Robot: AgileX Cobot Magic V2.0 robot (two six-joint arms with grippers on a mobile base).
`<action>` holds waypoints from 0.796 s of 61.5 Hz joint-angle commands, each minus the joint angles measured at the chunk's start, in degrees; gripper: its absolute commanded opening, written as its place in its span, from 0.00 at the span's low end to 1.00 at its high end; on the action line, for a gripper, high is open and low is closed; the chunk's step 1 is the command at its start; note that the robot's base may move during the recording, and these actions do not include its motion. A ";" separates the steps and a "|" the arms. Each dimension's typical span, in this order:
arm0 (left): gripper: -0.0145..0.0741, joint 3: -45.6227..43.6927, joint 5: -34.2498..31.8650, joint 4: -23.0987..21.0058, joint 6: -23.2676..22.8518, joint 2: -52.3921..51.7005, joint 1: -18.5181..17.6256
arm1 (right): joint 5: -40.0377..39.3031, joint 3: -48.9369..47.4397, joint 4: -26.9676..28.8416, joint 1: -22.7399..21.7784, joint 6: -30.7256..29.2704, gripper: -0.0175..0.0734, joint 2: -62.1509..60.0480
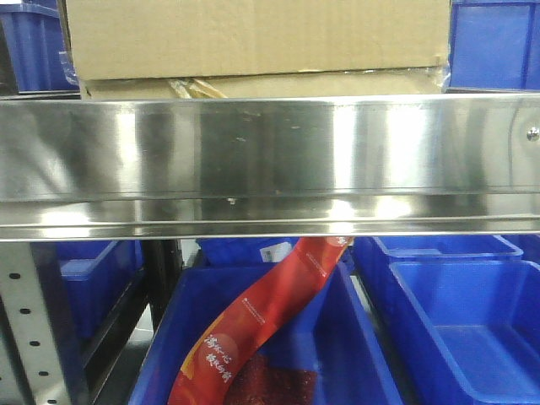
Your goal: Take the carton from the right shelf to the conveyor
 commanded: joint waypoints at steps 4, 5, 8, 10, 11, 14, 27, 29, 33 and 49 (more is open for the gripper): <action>0.61 -6.76 2.30 -0.62 3.37 6.76 -9.45 | 2.94 -5.74 0.07 0.41 -0.23 0.81 4.62; 0.61 -7.41 2.29 -0.62 3.37 7.52 -10.48 | 3.54 -6.44 0.07 0.52 -0.23 0.81 5.28; 0.61 -9.91 2.76 -0.62 3.37 10.63 -14.07 | 5.47 -9.37 0.07 1.06 -0.61 0.81 7.70; 0.61 -11.76 3.01 -0.62 3.37 12.70 -16.41 | 6.68 -10.92 0.07 1.69 -0.91 0.81 9.55; 0.61 -12.49 3.07 -0.62 3.37 13.54 -17.28 | 7.16 -12.08 0.07 2.16 -0.94 0.81 10.76; 0.61 -15.59 3.16 -0.62 3.37 16.41 -20.17 | 8.33 -14.85 0.07 3.49 -1.15 0.81 13.64; 0.61 -30.42 6.33 -2.78 0.34 30.22 -22.57 | 15.01 -30.50 0.07 10.54 -2.25 0.81 27.77; 0.61 -33.49 8.23 -2.78 0.34 32.60 -22.57 | 17.50 -34.04 0.07 11.43 -2.25 0.81 30.34; 0.61 -40.12 12.42 -2.78 -1.05 37.44 -22.57 | 22.70 -40.94 -0.08 12.70 -2.25 0.81 36.10; 0.61 -68.70 37.89 12.38 -16.35 56.14 -22.48 | 41.39 -72.50 -0.66 13.02 -2.25 0.81 58.22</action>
